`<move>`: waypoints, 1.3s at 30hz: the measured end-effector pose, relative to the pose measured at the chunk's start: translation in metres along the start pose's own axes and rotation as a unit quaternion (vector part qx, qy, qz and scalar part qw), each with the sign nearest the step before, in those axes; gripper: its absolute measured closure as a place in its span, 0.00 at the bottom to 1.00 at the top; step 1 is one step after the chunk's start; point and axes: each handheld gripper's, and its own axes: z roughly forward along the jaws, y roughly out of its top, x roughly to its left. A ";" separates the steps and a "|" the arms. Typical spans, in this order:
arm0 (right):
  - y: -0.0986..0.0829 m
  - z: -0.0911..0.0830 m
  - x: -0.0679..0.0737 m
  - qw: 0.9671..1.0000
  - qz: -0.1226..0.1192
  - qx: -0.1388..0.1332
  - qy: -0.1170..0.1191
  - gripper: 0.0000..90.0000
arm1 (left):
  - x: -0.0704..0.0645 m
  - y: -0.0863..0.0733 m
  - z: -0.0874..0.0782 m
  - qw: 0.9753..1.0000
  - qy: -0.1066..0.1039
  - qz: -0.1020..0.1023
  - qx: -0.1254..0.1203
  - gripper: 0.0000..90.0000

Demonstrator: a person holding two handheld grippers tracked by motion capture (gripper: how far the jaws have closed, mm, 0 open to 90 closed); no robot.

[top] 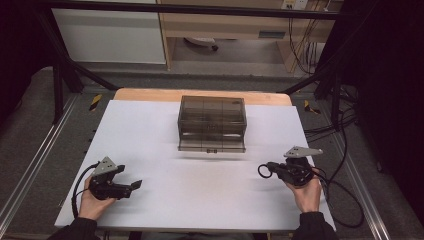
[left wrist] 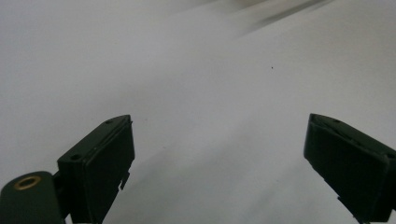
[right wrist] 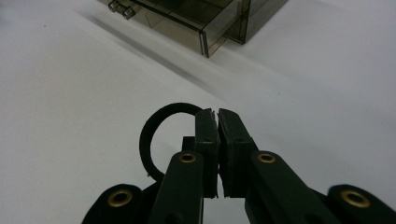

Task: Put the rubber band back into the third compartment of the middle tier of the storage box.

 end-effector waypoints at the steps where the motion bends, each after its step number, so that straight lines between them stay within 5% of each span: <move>1: 0.001 0.001 0.000 1.000 -0.002 -0.003 -0.001 0.97 | 0.000 0.000 0.000 1.000 0.000 0.000 0.000 0.09; 39: 0.053 0.026 0.010 1.000 -0.004 -0.019 -0.010 0.97 | 0.000 0.000 -0.001 1.000 0.000 -0.004 -0.004 0.09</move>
